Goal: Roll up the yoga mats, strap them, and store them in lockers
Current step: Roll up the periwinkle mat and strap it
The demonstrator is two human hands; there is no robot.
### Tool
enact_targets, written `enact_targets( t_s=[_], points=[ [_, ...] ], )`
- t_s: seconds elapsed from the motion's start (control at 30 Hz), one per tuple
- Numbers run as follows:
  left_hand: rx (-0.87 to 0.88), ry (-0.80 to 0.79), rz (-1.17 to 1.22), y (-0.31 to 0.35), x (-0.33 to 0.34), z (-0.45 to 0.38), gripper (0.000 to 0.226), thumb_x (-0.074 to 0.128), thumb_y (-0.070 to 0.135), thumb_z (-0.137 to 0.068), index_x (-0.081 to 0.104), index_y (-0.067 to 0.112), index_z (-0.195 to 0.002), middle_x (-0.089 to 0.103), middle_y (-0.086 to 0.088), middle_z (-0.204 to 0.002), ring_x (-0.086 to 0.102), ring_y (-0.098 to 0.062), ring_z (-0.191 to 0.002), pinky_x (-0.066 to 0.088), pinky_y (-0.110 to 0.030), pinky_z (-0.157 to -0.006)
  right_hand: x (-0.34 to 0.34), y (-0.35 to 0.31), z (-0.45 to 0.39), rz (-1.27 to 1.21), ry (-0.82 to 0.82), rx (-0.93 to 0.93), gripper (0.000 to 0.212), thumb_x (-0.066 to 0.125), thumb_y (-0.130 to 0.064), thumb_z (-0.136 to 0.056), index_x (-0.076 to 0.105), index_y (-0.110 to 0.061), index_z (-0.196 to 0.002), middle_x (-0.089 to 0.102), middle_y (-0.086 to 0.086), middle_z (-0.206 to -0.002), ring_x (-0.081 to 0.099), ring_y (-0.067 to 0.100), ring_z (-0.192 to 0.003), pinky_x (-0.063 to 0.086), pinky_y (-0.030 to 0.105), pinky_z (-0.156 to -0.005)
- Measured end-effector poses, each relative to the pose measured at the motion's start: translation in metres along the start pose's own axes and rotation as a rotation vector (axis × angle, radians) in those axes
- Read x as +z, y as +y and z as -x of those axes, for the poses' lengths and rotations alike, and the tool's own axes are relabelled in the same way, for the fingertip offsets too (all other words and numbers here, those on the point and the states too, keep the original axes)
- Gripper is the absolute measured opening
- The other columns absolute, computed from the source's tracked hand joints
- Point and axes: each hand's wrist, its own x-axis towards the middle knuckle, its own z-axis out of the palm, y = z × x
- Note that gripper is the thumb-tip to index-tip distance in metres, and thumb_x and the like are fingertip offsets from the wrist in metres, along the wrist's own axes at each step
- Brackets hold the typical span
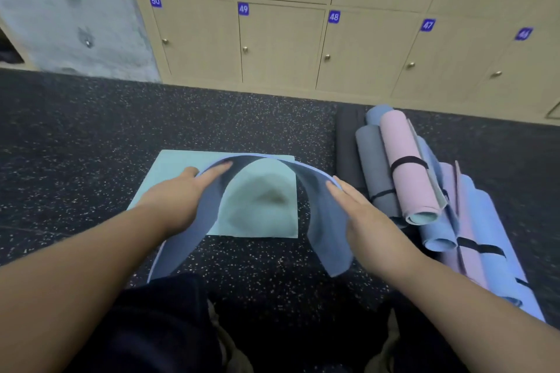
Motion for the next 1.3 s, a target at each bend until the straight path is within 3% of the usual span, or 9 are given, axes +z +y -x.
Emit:
enact_targets(
  t_s=[0.27,0.4,0.6,0.7,0.77,0.87,0.97,1.17,1.3],
  points=[
    [-0.041,0.242,0.262,0.048,-0.013,-0.016,0.091,0.036,-0.008,-0.086,-0.012,0.036,-0.151,0.039,-0.007,-0.130,0.048,-0.027,-0.080,0.039,-0.036,-0.065,0.026,-0.019,-0.026,-0.324,0.207,0.158,0.070,0.035,0.011,-0.089,0.027,-0.023,-0.150,0.025,-0.013,-0.155,0.027,0.003,-0.139,0.029,0.027,-0.113],
    [-0.149,0.454,0.341,0.074,-0.034,-0.022,0.086,0.039,-0.007,-0.089,-0.012,0.023,-0.152,0.038,-0.010,-0.138,0.042,-0.026,-0.079,0.033,-0.034,-0.067,0.037,-0.032,-0.035,-0.484,0.138,0.129,0.056,0.036,0.012,-0.093,0.037,-0.023,-0.136,0.038,-0.026,-0.135,0.032,-0.029,-0.117,0.024,-0.004,-0.096],
    [0.017,0.652,0.567,0.094,-0.037,-0.048,0.073,0.036,-0.003,-0.094,0.012,0.033,-0.153,0.020,0.002,-0.155,0.050,-0.027,-0.111,0.035,-0.025,-0.082,0.058,-0.019,-0.049,-0.531,0.070,0.189,0.064,0.036,0.009,-0.090,0.031,-0.020,-0.148,0.036,-0.019,-0.133,0.039,0.008,-0.133,0.026,0.012,-0.107],
    [0.181,0.463,0.733,0.113,-0.021,-0.068,0.067,0.044,0.017,-0.101,0.003,0.030,-0.153,-0.005,-0.001,-0.161,0.011,-0.010,-0.142,0.023,-0.016,-0.096,0.066,-0.015,-0.064,-0.573,0.054,0.242,0.063,0.037,0.009,-0.090,0.034,-0.021,-0.146,0.048,-0.007,-0.135,0.046,0.013,-0.127,0.033,0.001,-0.085],
    [0.270,0.254,0.669,0.122,-0.007,-0.076,0.073,0.047,0.023,-0.100,-0.004,0.028,-0.152,-0.013,-0.003,-0.160,0.011,-0.012,-0.144,0.020,-0.017,-0.097,0.073,-0.007,-0.070,-0.674,0.119,0.326,0.053,0.036,0.010,-0.089,0.048,-0.020,-0.132,0.058,-0.010,-0.115,0.055,0.006,-0.104,0.035,0.003,-0.073],
    [0.272,0.058,0.423,0.117,0.013,-0.085,0.075,0.048,0.027,-0.099,-0.006,0.027,-0.152,-0.016,-0.004,-0.160,0.029,-0.020,-0.140,0.024,-0.024,-0.101,0.084,0.019,-0.071,-0.690,0.278,0.495,0.055,0.036,0.012,-0.082,0.055,-0.019,-0.124,0.060,-0.007,-0.111,0.054,0.008,-0.102,0.040,0.012,-0.085],
    [0.241,-0.017,0.283,0.102,0.025,-0.093,0.073,0.049,0.030,-0.099,0.001,0.023,-0.154,-0.013,-0.006,-0.160,0.008,-0.021,-0.148,0.015,-0.028,-0.112,0.093,0.052,-0.072,-0.568,0.288,0.611,0.054,0.039,0.011,-0.081,0.056,-0.012,-0.127,0.058,-0.001,-0.122,0.052,0.013,-0.113,0.039,0.024,-0.099],
    [0.247,-0.240,0.017,0.095,0.051,-0.105,0.074,0.046,0.045,-0.097,0.003,0.023,-0.154,-0.007,-0.009,-0.161,-0.012,-0.028,-0.147,0.008,-0.044,-0.119,0.085,0.085,-0.069,-0.521,0.264,0.543,0.057,0.033,0.016,-0.076,0.068,-0.011,-0.112,0.061,-0.009,-0.109,0.051,0.012,-0.087,0.036,0.007,-0.062],
    [0.390,-0.351,-0.074,0.114,0.074,-0.110,0.071,0.037,0.054,-0.097,0.006,0.025,-0.154,-0.009,-0.006,-0.161,-0.014,-0.026,-0.147,0.006,-0.048,-0.119,0.082,0.105,-0.070,-0.566,0.287,0.631,0.049,0.032,0.018,-0.083,0.060,0.004,-0.121,0.059,0.013,-0.128,0.057,0.028,-0.099,0.047,0.026,-0.078]
  ],
)
